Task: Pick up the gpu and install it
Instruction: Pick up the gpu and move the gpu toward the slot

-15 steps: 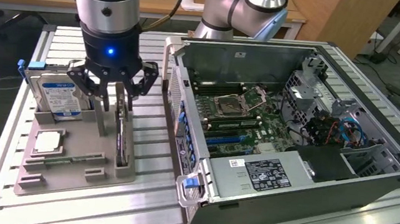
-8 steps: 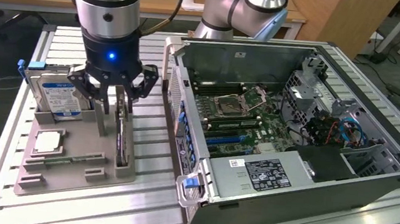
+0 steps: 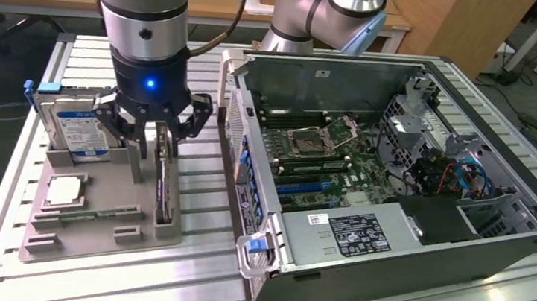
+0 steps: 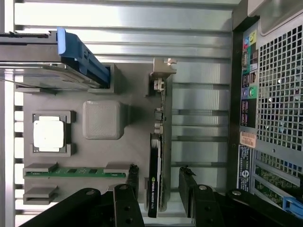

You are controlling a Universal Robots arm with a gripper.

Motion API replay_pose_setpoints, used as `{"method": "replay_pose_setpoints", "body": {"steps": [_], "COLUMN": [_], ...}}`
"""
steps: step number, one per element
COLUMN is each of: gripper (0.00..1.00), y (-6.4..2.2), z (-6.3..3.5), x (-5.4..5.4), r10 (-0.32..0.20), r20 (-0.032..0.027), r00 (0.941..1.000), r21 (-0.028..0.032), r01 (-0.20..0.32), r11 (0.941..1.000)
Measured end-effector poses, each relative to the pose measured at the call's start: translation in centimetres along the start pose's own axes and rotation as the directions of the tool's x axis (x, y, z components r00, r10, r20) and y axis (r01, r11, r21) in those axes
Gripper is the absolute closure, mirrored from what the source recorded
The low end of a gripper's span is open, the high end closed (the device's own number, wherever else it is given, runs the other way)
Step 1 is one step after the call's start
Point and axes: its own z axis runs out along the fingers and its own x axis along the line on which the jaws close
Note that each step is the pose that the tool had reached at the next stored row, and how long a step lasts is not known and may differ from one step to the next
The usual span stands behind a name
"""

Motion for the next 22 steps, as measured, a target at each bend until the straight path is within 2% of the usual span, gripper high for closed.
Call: {"method": "replay_pose_setpoints", "body": {"steps": [22], "gripper": [0.53], "y": [-0.58], "z": [2.21], "x": [0.0], "r10": [-0.001], "r20": [-0.0001], "r00": [1.0000], "r21": [0.0001], "r01": [0.001], "r11": [1.0000]}}
